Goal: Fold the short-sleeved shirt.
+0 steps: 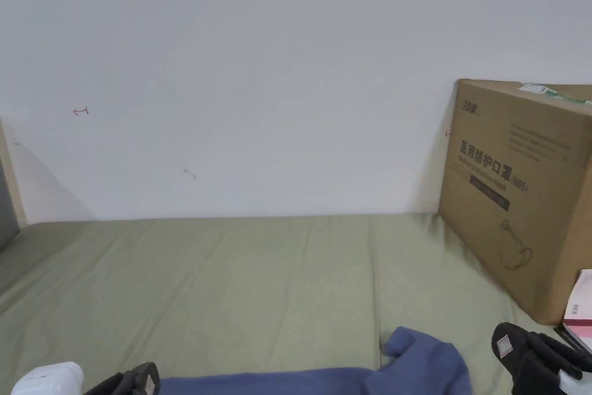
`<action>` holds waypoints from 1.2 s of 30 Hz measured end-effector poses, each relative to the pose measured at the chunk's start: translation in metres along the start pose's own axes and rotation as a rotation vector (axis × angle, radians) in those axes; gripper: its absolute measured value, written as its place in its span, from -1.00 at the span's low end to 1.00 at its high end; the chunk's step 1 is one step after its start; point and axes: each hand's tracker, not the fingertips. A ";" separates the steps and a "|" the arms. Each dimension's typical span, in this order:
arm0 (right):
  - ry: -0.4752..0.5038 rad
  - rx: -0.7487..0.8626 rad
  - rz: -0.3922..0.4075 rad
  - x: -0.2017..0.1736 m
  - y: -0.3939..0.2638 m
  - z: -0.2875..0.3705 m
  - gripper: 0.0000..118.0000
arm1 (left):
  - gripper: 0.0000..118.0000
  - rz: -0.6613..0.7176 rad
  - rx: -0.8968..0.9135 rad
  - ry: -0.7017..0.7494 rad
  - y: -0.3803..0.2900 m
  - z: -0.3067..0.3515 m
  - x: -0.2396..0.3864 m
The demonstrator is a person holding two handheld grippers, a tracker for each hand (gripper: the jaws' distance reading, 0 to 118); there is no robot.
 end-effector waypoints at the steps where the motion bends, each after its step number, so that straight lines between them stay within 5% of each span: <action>1: -0.009 -0.008 0.006 -0.001 -0.001 -0.006 -1.00 | -1.00 0.014 -0.004 -0.014 0.003 -0.008 -0.004; 4: -0.039 -0.026 0.039 0.003 -0.001 -0.024 -1.00 | -1.00 0.038 -0.129 0.077 0.036 -0.066 -0.030; 7: 0.050 -0.072 -0.009 0.013 -0.005 -0.042 -1.00 | -1.00 0.091 -0.564 0.007 0.050 -0.158 -0.075; 10: 0.034 -0.117 -0.001 0.018 -0.012 -0.067 -1.00 | -1.00 0.086 -0.753 0.090 0.024 -0.229 -0.111; 11: 0.026 -0.138 0.010 0.019 -0.015 -0.074 -1.00 | -0.89 0.032 -0.781 0.130 0.015 -0.246 -0.118; 13: 0.017 -0.160 0.018 0.023 -0.020 -0.088 -1.00 | 0.54 0.008 -0.774 0.181 -0.001 -0.270 -0.131; 14: 0.017 -0.171 0.015 0.025 -0.023 -0.095 -1.00 | 0.89 0.034 -0.788 0.189 -0.011 -0.280 -0.140; 24: 0.042 -0.261 0.011 0.028 -0.041 -0.123 -1.00 | 1.00 -0.023 -0.868 0.183 -0.088 -0.341 -0.163; 29: 0.046 -0.277 -0.007 0.036 -0.048 -0.123 -1.00 | 1.00 -0.060 -0.835 0.210 -0.079 -0.333 -0.158; 31: 0.032 -0.277 -0.002 0.040 -0.048 -0.122 -1.00 | 0.75 -0.134 -0.782 0.240 -0.074 -0.321 -0.152; 32: 0.021 -0.282 -0.002 0.046 -0.047 -0.124 -1.00 | 0.50 -0.174 -0.746 0.228 -0.070 -0.314 -0.146; 35: -0.005 -0.302 -0.015 0.069 -0.040 -0.135 -1.00 | -0.90 -0.220 -0.737 0.197 -0.056 -0.292 -0.137; 36: -0.029 -0.317 -0.029 0.082 -0.035 -0.144 -1.00 | -0.97 -0.212 -0.757 0.167 -0.050 -0.288 -0.138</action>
